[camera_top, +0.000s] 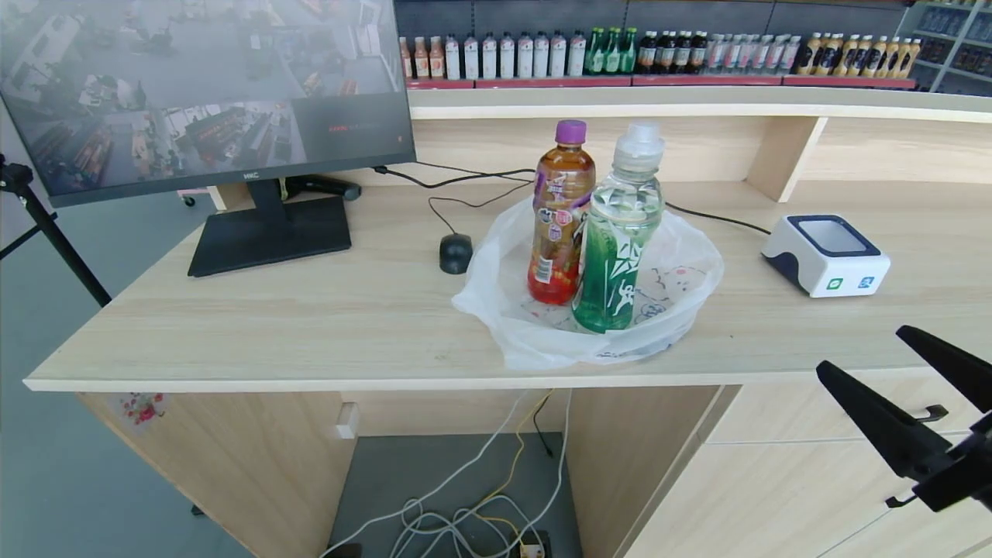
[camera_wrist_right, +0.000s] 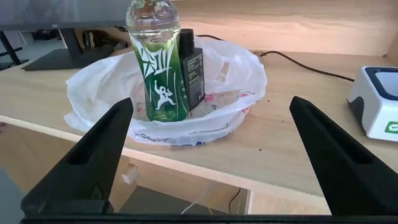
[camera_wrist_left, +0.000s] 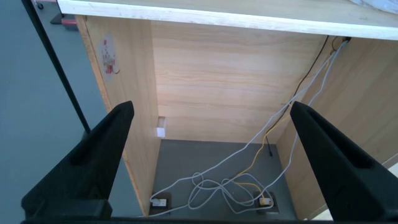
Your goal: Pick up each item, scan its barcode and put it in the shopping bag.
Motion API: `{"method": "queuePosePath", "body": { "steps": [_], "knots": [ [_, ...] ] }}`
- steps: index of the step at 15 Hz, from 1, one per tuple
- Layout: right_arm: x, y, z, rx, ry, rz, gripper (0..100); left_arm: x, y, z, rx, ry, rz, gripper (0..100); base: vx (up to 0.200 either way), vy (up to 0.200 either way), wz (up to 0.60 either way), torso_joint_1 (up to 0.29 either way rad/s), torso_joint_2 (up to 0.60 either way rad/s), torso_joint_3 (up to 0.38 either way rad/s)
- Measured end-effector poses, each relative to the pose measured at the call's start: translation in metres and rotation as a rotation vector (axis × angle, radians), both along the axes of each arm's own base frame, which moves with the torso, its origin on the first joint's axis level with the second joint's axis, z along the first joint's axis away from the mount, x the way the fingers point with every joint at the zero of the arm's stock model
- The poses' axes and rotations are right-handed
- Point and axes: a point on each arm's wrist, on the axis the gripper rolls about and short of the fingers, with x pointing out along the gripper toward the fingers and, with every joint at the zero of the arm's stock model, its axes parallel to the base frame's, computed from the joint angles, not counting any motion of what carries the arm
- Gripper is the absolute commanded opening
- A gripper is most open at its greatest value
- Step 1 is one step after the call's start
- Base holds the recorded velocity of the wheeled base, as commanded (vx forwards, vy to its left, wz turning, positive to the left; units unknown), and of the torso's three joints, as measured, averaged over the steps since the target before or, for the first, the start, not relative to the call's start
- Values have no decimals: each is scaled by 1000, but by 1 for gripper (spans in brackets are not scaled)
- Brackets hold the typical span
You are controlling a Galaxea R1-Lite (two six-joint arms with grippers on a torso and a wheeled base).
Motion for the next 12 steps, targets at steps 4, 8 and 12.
{"method": "queuePosePath", "body": {
  "steps": [4,8,12],
  "knots": [
    [-32,-14,-25,-102,210,-5,100,0,0,0,0,0,0,100,0,0,0,0,0,0],
    [-81,-34,-59,-189,367,1,100,0,0,0,-1,0,0,100,0,0,0,0,0,0],
    [-117,-49,-84,-199,346,-7,100,0,0,0,-1,0,0,100,0,0,0,0,0,0]
  ]
}}
